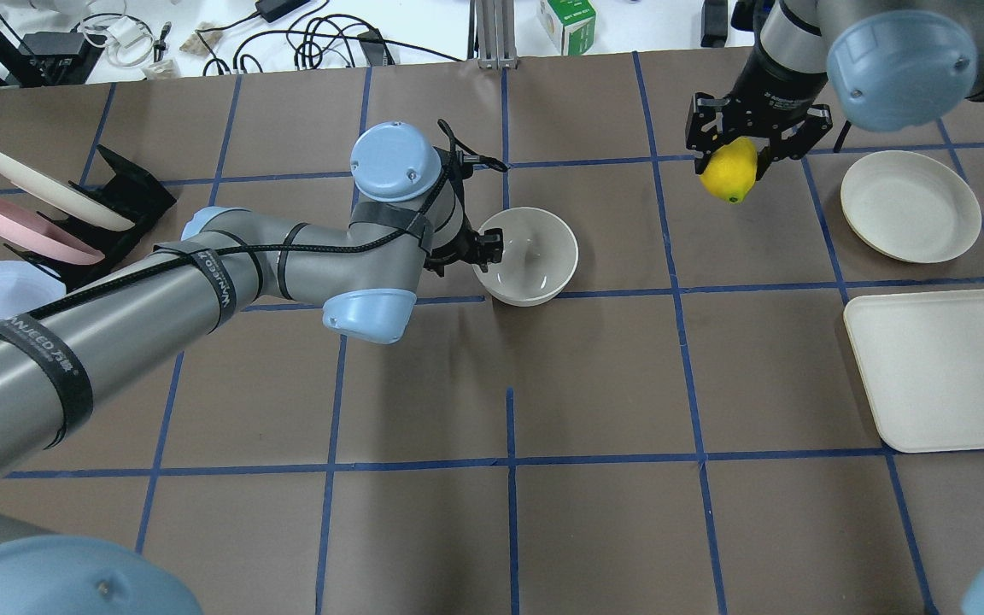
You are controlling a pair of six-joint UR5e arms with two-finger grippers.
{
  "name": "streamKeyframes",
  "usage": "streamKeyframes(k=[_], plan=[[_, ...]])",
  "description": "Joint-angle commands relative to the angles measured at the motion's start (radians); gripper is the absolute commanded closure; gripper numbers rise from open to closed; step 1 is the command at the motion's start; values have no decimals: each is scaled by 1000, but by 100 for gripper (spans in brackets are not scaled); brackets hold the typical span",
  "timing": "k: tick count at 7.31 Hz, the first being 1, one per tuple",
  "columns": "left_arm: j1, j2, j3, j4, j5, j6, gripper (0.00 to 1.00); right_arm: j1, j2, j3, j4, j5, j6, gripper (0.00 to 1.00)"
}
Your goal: Place bowl and put lemon in it
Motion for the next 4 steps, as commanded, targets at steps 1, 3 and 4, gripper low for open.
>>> streamKeyframes(k=[1,3,4], plan=[[5,54,15,-65,1,2,0,36,6,-22,23,4,25,100],[75,155,77,-294,5,34,0,129,24,-25,7,4,147,100],[97,207,125,-427,11,81,0,157,36,-27,6,4,155,100]])
